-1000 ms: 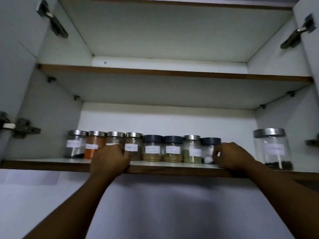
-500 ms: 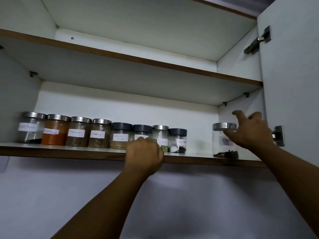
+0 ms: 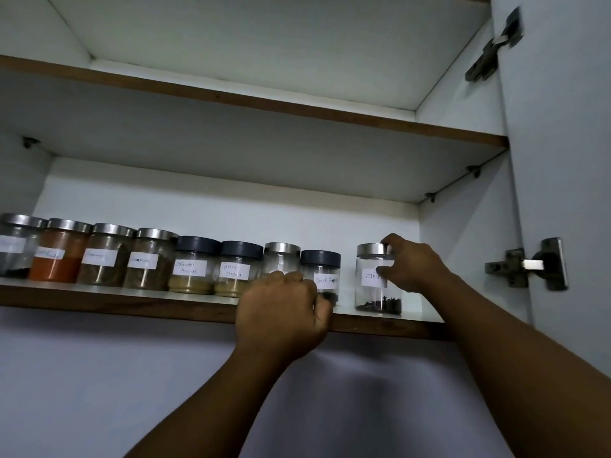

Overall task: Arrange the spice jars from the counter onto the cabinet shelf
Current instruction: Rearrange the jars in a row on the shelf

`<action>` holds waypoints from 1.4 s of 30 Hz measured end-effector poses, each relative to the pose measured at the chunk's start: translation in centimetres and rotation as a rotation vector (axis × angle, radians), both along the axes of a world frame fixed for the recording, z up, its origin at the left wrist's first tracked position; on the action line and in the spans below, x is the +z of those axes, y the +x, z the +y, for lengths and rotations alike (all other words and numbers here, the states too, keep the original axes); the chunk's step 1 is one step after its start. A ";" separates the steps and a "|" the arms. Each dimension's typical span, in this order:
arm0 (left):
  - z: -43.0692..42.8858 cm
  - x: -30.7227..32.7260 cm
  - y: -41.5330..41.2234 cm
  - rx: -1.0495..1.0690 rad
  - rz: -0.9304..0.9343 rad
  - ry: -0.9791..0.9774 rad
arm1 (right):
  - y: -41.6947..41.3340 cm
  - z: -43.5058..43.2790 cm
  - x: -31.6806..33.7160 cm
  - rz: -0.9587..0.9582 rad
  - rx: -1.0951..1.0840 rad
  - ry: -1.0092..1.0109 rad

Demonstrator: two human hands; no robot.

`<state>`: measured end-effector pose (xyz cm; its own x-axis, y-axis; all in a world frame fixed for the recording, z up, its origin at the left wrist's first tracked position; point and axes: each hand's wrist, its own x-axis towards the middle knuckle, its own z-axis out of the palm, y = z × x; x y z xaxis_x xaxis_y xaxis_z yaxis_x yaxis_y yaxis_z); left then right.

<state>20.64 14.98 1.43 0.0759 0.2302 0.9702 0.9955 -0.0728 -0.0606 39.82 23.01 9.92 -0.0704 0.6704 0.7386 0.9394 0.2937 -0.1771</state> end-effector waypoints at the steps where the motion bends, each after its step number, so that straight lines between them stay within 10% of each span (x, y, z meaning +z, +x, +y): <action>1: 0.1 0.0 0.2 0.013 -0.002 0.012 | 0.1 0.7 0.3 -0.020 -0.010 -0.027; 27: 2.8 -0.9 -0.4 0.051 0.033 0.154 | -2.4 7.7 0.6 -0.296 -0.058 -0.192; 36: 2.9 -0.8 -0.6 0.060 0.039 0.194 | -2.7 7.6 0.5 -0.102 0.065 -0.470; 42: 3.0 -1.0 -0.5 0.051 0.041 0.179 | -2.9 8.3 0.7 -0.442 -0.135 -0.132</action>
<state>20.13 17.97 0.41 0.1093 0.0590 0.9923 0.9940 -0.0068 -0.1091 36.87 31.33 10.61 -0.2641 0.7810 0.5660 0.9613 0.1654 0.2203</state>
